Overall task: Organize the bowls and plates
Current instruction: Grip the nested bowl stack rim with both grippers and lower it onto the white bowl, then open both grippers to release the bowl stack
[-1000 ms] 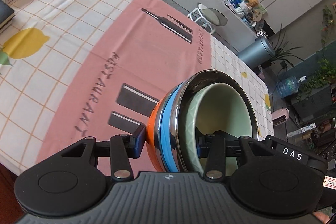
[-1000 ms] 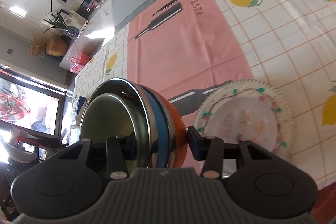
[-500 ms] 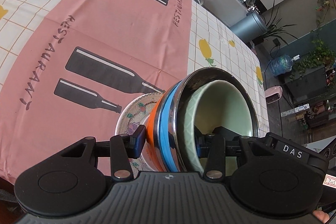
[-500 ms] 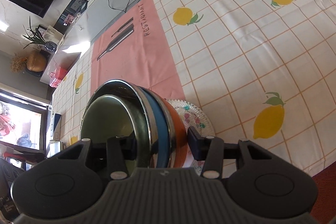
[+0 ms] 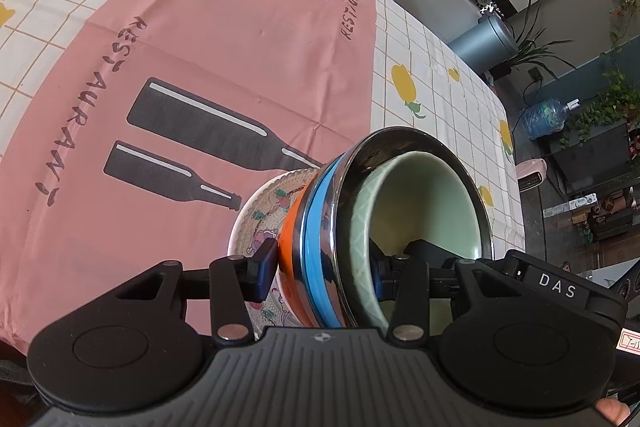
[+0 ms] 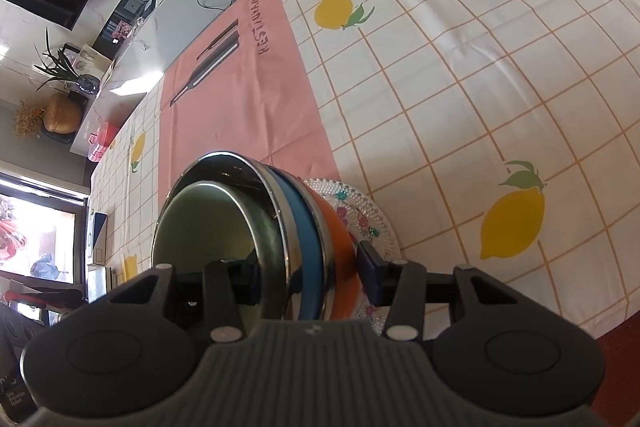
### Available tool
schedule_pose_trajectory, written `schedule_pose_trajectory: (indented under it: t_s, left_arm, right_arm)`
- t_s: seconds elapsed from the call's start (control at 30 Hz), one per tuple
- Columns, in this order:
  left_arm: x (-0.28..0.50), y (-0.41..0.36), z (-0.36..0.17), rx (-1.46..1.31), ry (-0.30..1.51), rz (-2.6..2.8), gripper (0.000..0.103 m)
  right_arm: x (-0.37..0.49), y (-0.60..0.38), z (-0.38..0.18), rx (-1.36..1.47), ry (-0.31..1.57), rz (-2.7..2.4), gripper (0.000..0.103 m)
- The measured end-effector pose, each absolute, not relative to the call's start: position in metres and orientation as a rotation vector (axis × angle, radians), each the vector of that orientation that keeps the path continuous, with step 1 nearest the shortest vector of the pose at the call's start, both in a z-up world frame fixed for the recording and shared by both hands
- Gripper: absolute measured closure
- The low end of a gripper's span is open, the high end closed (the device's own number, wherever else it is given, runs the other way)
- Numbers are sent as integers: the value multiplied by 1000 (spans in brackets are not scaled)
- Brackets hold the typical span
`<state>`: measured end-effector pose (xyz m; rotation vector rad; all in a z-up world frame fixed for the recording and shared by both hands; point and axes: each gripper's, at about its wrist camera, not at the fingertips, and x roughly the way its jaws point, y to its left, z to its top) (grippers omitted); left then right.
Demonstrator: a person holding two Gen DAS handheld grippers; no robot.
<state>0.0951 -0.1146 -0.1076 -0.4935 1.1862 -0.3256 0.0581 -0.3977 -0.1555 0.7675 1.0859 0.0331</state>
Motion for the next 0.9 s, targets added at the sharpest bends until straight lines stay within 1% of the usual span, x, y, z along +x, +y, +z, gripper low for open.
schedule_pose_trajectory:
  t_s: [0.33,0.6,0.63,0.67,0.73,0.8,0.83,0.87,0.9]
  left_arm:
    - [96,-123,-103,-458,1193,-326,53]
    - [96,-122,-105,-471,1186,-327,53]
    - [96,-122,-104,-465,1182,-329,51]
    - [95,-122,-104,-457,1173,-330,49]
    - [93,-122,-100,-444,1151,-325,39]
    - [91,-122,-95,-429,1129,-318,35]
    - [90,-122,-92,-424,1118,-317,32]
    - [89,-121,-87,-415,1106,-317,31]
    - [89,-121,-84,-407,1096,-318,29]
  right_arm:
    - [59,-398,-157,778,1094,25,57]
    - [59,-396,-152,727,1082,26,55]
    - [58,-394,-150,708,1076,24,55]
    - [58,-393,-148,695,1074,22,52]
    - [58,-392,-148,684,1073,23,48]
    - [58,-393,-148,687,1075,27,47]
    - [57,-393,-147,688,1072,31,45]
    - [56,-393,-146,686,1067,34,41]
    - [56,-393,-144,682,1064,35,40]
